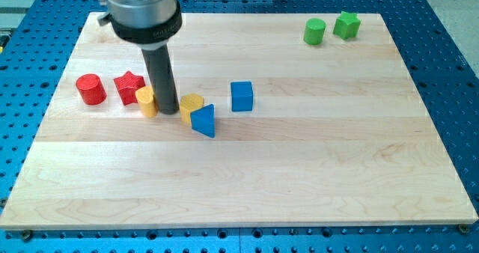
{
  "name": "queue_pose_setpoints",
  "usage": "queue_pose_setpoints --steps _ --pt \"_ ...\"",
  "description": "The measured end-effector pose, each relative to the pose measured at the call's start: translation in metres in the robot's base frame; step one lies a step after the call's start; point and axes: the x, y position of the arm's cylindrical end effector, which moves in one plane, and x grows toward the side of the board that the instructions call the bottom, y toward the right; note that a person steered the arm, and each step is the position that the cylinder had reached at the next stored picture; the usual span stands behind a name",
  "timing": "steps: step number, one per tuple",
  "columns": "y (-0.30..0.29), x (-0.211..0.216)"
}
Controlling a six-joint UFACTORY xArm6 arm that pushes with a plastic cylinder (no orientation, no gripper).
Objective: Slide the triangle into the hexagon
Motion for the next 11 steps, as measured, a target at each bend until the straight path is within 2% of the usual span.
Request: queue_pose_setpoints --steps 1,2,3,5,6,7,8,9,11 --pt "0.045 -0.008" --pt "0.045 0.032" --pt "0.044 0.105" --pt "0.029 0.117" --pt "0.025 0.159" --pt "0.113 0.13" --pt "0.141 0.093" --pt "0.093 0.159" --pt "0.03 0.089"
